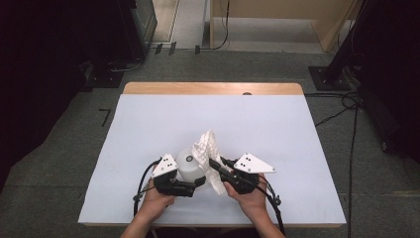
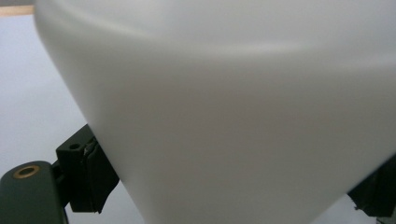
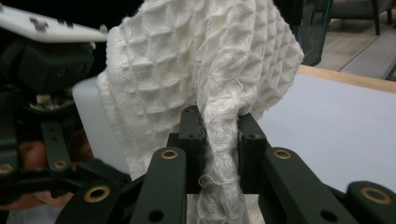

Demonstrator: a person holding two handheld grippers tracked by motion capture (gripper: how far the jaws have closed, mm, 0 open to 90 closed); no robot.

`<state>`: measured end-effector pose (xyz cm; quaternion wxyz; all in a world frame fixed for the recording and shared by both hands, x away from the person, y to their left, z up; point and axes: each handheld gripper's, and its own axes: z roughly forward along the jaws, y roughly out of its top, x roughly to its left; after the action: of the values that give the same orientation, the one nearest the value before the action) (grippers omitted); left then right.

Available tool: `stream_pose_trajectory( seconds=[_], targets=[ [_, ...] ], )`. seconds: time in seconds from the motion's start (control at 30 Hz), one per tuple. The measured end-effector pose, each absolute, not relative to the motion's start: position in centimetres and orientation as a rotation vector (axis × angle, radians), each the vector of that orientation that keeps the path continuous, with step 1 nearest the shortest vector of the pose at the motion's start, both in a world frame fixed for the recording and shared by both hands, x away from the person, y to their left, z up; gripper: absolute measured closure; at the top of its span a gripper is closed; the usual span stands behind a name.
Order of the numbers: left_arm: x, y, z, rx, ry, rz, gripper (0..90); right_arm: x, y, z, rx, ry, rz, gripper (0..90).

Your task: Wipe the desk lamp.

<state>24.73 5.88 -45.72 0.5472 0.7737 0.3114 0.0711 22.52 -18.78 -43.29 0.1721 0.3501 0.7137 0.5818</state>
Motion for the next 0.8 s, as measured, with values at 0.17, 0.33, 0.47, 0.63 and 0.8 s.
stream_pose_trajectory(
  seconds=[0.17,0.33,0.47,0.63,0.8],
  targets=[
    [24.8,6.8,-44.8,1.782,0.739,0.154,8.3,23.1,-18.6,-44.4,1.03,2.08,1.619,76.9],
    [25.2,7.8,-44.5,1.733,0.765,0.143,8.3,23.3,-18.2,-45.2,1.039,2.132,1.584,76.9],
    [25.2,7.5,-44.7,1.767,0.761,0.158,8.3,23.3,-18.0,-45.1,1.034,2.133,1.581,76.9],
    [24.6,5.7,-45.6,1.873,0.696,0.207,8.3,23.3,-18.4,-44.6,1.051,2.09,1.595,77.0],
    [24.4,4.7,-46.1,1.933,0.671,0.237,8.3,23.3,-19.3,-43.8,1.055,2.048,1.618,77.0]
  ],
)
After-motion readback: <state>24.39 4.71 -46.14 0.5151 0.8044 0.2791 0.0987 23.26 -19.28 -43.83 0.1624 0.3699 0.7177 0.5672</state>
